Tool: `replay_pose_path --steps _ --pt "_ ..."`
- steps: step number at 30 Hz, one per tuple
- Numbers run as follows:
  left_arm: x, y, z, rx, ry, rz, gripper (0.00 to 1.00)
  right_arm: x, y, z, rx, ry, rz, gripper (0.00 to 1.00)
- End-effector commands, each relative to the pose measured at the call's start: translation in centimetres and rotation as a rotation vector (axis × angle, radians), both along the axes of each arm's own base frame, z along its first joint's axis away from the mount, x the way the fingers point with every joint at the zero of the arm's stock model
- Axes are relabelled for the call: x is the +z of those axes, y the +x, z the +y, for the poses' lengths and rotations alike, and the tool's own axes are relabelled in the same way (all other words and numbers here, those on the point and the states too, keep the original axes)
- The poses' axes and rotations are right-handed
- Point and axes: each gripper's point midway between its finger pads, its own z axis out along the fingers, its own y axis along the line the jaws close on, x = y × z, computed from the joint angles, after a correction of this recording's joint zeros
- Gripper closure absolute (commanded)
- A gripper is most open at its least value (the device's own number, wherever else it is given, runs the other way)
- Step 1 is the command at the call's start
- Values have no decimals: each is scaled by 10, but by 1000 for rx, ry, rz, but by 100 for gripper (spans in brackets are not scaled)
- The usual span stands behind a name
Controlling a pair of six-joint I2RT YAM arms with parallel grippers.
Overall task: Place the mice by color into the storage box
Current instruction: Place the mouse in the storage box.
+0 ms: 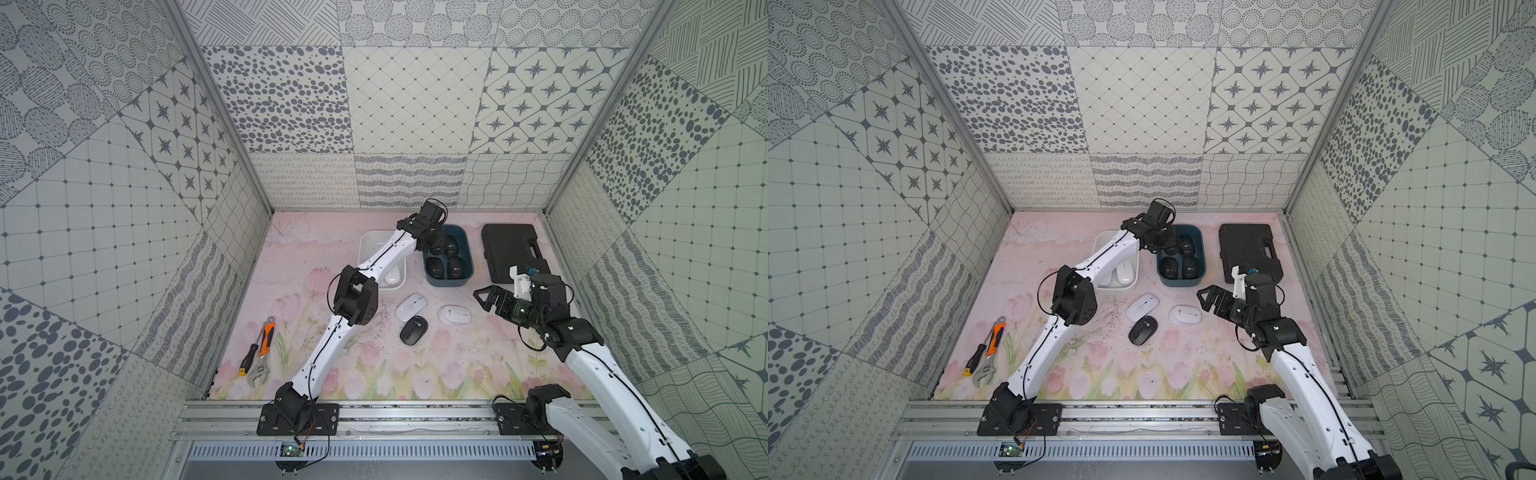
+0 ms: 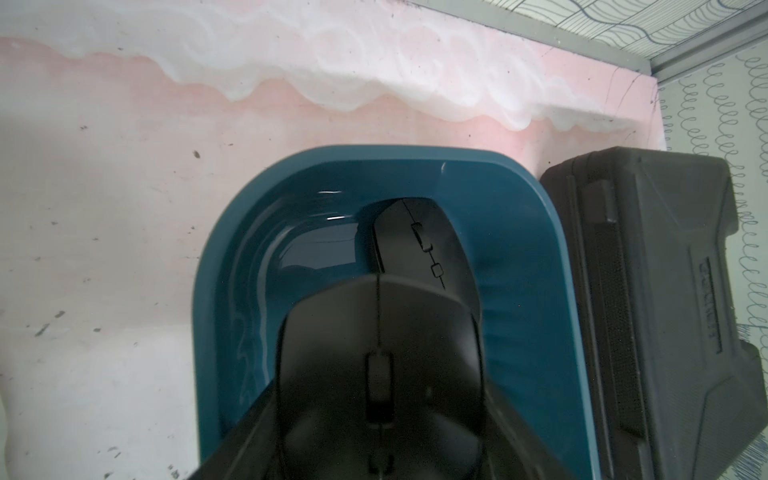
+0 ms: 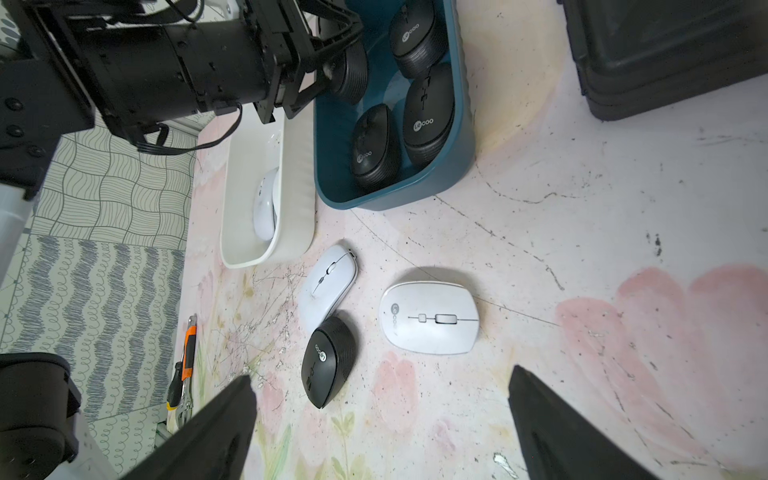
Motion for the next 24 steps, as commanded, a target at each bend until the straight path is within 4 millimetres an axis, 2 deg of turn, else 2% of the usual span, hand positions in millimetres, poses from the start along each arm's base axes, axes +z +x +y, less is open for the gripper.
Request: replay_pose_path --steps 1,7,10,12,24 --pt "-16 5 7 21 69 -25 63 8 1 0 12 1 -44 1" --pt "-21 4 13 42 105 -26 56 11 0 1 21 0 -51 1" --pt "-21 4 14 48 105 -26 56 12 0 0 22 -1 -54 1" --pt "-18 5 13 50 98 -29 52 12 -1 0 23 0 -53 1" --pt "-2 4 11 57 85 -53 44 16 -3 0 22 3 -61 1"
